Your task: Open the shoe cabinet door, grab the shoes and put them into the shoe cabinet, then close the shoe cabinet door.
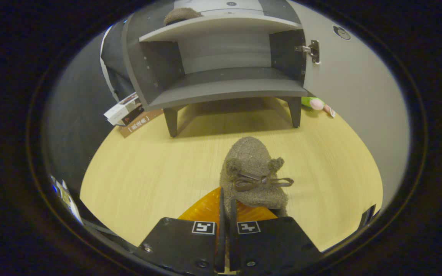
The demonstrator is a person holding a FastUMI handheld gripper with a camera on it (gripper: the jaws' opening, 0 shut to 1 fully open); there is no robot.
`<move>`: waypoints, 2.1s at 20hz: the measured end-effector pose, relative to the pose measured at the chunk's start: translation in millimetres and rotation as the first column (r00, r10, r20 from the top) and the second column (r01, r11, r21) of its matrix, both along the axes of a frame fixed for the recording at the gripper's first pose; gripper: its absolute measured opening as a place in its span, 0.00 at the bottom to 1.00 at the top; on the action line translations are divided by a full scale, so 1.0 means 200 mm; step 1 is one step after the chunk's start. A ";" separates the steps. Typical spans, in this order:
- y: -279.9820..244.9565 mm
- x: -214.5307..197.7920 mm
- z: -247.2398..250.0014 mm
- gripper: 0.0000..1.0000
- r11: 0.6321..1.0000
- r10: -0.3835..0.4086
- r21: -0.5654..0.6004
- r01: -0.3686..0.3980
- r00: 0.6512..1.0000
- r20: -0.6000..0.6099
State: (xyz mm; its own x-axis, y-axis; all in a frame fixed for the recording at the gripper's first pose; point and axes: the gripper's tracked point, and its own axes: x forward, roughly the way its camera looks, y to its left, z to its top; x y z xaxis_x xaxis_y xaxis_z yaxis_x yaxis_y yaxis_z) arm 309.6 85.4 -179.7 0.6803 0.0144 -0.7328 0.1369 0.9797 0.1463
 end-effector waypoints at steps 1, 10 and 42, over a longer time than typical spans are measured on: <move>0.00 -0.01 0.06 0.08 1.000 0.003 -0.003 -0.002 1.000 0.020; 0.02 0.07 0.93 0.08 0.999 0.037 0.009 -0.040 0.964 0.262; -0.35 1.80 1.58 0.08 0.978 0.067 -0.208 0.016 0.920 0.386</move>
